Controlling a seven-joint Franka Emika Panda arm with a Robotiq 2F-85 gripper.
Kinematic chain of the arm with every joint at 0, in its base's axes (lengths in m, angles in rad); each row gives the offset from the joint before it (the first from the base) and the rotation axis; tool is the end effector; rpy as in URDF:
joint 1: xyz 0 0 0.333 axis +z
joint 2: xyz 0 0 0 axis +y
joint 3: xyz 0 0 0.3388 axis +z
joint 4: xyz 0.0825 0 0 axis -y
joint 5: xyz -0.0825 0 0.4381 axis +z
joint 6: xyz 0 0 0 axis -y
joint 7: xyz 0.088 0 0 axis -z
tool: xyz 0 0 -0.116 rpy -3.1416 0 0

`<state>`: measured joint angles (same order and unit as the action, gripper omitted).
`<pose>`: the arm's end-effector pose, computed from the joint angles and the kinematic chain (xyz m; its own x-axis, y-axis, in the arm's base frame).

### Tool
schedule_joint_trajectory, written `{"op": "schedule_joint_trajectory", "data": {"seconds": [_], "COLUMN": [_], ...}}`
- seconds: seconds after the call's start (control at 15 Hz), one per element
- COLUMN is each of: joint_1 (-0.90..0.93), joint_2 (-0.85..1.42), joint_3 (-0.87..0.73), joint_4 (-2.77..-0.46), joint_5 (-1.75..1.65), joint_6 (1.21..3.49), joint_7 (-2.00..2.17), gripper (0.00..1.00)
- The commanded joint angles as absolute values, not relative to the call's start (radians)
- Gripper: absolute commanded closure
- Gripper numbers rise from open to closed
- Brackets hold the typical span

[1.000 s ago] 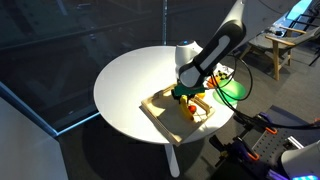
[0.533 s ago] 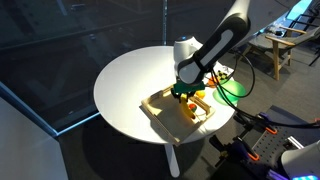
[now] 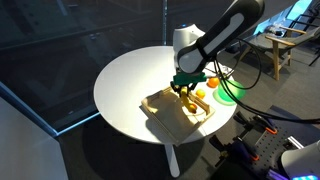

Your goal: Remove the banana from the crate and put it on the table

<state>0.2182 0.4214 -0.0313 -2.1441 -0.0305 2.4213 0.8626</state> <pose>0.5820 0.1091 0.1587 0.7916 -0.6069 -0.0713 -0.5961 -0.7926 0.1285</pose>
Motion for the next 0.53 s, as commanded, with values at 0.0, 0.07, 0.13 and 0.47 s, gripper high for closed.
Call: {"op": "schedule_joint_trajectory", "data": {"seconds": [0.0,0.07,0.13,0.47], "joint_1": [0.204,0.197,0.189,0.151], "joint_2": [0.380,0.378,0.377,0.381], "joint_3": [-0.046,-0.049,-0.052,-0.069], "joint_4": [-2.134,-2.130,-2.126,-2.098], "joint_5": [-0.027,-0.021,-0.017,-0.004], "joint_6": [2.368,2.362,2.357,2.333], "joint_7": [0.878,0.880,0.883,0.896], "gripper": [0.85,0.85,0.85,0.85]}}
